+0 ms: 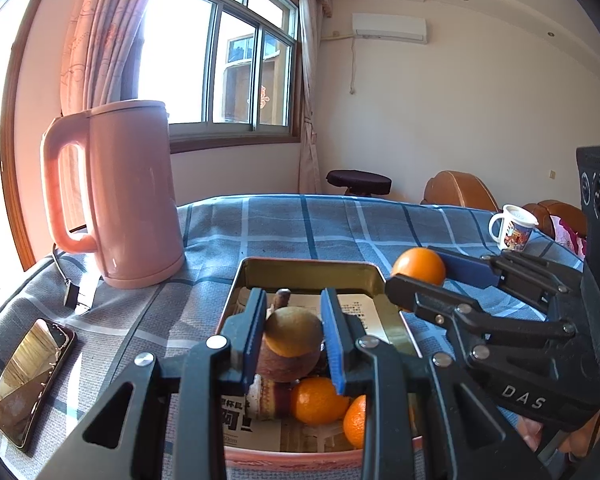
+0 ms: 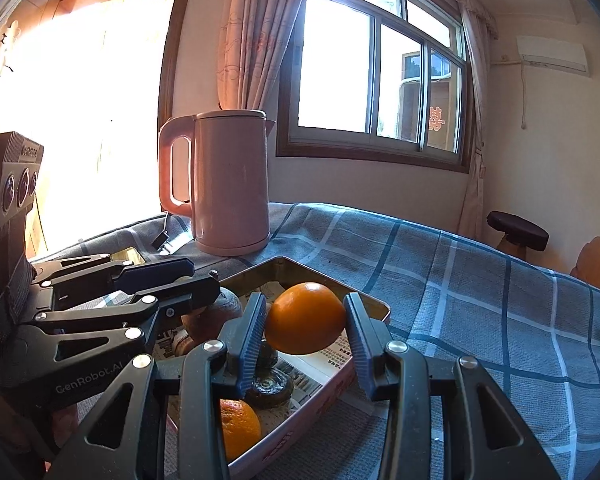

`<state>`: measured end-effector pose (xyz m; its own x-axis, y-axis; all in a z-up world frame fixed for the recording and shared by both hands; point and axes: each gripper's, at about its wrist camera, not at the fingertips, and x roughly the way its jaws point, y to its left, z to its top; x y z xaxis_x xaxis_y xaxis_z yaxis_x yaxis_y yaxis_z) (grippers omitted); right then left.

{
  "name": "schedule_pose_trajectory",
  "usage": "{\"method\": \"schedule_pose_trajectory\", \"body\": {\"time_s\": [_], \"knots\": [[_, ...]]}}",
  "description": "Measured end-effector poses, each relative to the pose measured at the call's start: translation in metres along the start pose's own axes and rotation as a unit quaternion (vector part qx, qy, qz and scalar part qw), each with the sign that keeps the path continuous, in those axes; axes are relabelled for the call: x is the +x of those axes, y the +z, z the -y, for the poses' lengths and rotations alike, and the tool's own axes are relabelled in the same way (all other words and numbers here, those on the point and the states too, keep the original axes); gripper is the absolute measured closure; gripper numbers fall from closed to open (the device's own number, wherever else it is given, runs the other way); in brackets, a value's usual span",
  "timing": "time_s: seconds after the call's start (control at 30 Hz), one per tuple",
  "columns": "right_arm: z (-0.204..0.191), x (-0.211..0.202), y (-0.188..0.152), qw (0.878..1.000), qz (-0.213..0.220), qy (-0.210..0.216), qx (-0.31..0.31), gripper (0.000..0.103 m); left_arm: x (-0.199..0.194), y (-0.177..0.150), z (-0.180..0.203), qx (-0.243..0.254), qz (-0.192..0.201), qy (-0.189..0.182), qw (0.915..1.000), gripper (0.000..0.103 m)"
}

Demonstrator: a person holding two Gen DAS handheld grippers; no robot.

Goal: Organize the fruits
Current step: 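Open the left tool over the tin while the right tool drops the orange into it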

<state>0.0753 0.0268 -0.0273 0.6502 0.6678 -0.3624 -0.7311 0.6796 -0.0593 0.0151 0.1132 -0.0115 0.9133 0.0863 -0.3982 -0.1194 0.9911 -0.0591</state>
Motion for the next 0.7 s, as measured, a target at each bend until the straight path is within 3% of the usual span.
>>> {"method": "schedule_pose_trajectory", "body": {"time_s": [0.7], "knots": [[-0.013, 0.029, -0.007, 0.999, -0.045, 0.023, -0.008, 0.061, 0.011, -0.003, -0.013, -0.003, -0.033, 0.000, 0.9995, 0.071]]}}
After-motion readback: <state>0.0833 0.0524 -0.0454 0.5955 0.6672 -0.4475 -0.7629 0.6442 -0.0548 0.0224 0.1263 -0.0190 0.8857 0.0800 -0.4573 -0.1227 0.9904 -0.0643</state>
